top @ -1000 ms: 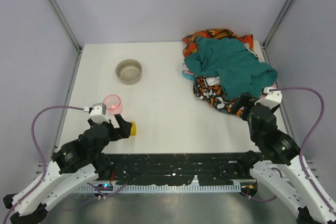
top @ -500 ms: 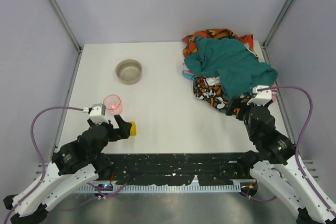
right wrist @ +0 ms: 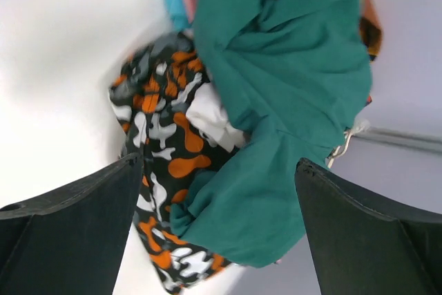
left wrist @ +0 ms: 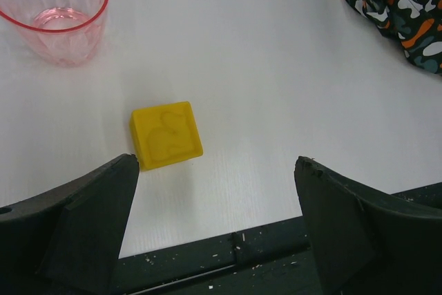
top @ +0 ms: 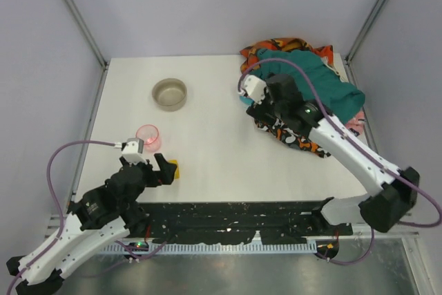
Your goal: Pick out a specific cloth from the pile
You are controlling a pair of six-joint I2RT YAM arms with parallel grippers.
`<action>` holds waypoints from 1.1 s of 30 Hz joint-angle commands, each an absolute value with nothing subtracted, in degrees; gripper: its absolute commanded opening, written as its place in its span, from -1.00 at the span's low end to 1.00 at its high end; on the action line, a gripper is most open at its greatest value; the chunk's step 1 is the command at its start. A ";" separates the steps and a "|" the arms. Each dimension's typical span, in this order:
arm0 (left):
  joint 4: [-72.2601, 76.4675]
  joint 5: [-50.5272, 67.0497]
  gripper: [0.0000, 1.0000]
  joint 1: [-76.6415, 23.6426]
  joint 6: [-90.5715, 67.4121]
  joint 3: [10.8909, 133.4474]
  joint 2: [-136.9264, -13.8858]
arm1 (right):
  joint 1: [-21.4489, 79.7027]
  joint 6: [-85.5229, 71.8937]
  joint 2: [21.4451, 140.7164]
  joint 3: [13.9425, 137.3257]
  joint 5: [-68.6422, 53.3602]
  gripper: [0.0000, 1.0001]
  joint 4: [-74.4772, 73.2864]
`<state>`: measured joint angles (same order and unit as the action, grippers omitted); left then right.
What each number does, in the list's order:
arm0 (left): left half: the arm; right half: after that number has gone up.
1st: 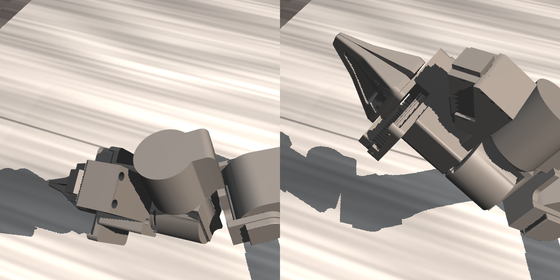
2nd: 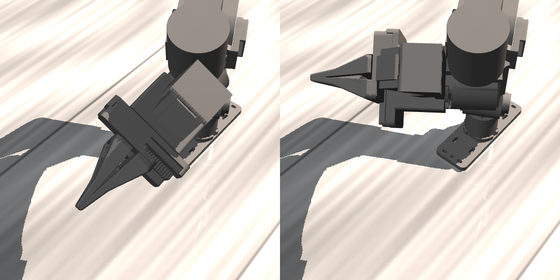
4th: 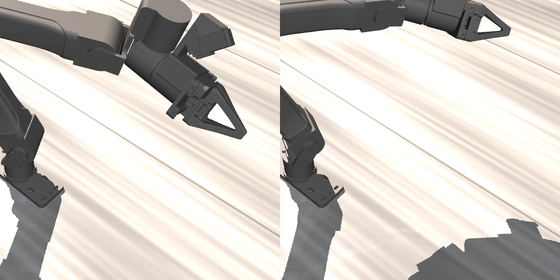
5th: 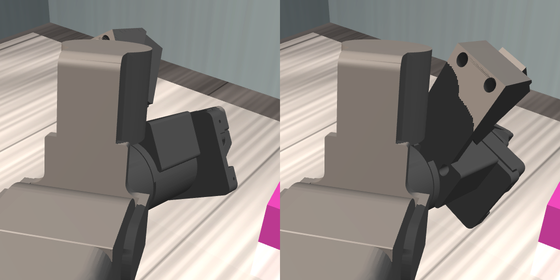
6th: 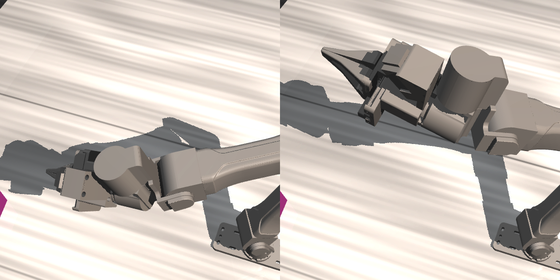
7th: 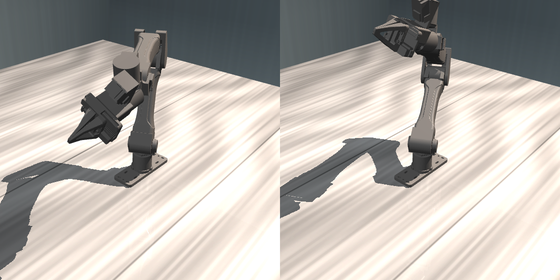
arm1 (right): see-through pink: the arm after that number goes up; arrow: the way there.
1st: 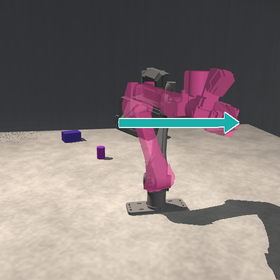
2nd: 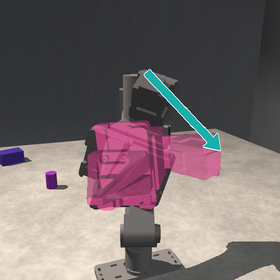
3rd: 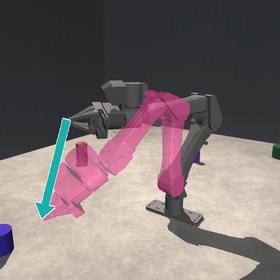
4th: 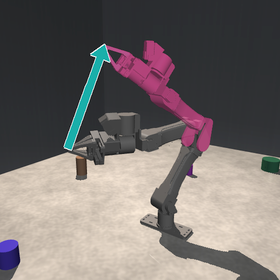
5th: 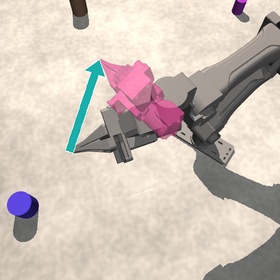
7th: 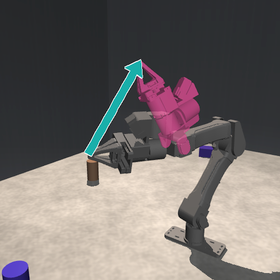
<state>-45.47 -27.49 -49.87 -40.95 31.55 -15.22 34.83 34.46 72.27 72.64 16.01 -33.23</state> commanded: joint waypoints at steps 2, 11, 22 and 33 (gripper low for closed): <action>-41.14 -27.51 0.99 -49.83 -39.99 31.03 -15.64 | 35.16 59.39 83.12 74.89 16.43 0.91 -42.54; -39.47 -26.55 0.99 -49.92 -39.11 32.17 -20.47 | 32.00 59.41 98.25 73.21 19.77 0.91 -42.19; -37.00 -26.10 0.99 -49.83 -39.55 31.90 -23.99 | 26.02 61.61 113.47 72.77 32.35 0.93 -22.71; -28.23 -25.23 0.99 -49.75 -37.71 32.78 -30.40 | 25.75 61.36 101.45 72.76 45.97 -0.89 14.77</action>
<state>-35.99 -25.65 -49.87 -38.96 31.03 -26.70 26.39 63.02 111.85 67.72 38.24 -5.19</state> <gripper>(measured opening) 0.994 0.095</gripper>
